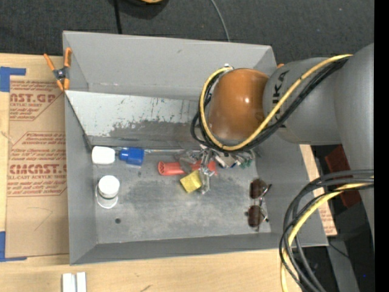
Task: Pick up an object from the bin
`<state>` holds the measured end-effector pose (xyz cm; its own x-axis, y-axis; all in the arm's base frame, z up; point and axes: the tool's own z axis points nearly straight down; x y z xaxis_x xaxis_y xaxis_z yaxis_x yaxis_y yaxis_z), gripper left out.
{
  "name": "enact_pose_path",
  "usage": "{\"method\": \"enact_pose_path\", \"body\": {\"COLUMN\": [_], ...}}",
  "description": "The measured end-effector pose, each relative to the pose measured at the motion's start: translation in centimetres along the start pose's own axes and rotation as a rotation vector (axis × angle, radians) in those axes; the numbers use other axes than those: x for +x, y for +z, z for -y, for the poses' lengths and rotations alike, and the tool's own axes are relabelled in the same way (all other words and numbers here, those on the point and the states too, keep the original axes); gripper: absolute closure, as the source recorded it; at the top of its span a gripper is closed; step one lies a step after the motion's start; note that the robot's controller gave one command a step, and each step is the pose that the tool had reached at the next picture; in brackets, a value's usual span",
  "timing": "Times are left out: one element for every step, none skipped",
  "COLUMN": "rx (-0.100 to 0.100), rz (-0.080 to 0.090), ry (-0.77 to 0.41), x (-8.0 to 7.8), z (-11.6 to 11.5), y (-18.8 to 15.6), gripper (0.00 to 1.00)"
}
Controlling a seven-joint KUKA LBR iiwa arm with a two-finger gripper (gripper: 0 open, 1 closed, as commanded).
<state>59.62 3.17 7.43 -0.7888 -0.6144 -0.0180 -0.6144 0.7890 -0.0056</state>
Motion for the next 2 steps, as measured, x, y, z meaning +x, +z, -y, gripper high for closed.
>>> {"method": "enact_pose_path", "body": {"rx": [-0.002,0.001], "rz": [-0.002,0.005], "ry": [0.001,0.001], "x": [-0.2,-0.2], "z": [-0.1,0.0], "y": [-8.9,-5.2], "gripper": [1.0,1.0]}}
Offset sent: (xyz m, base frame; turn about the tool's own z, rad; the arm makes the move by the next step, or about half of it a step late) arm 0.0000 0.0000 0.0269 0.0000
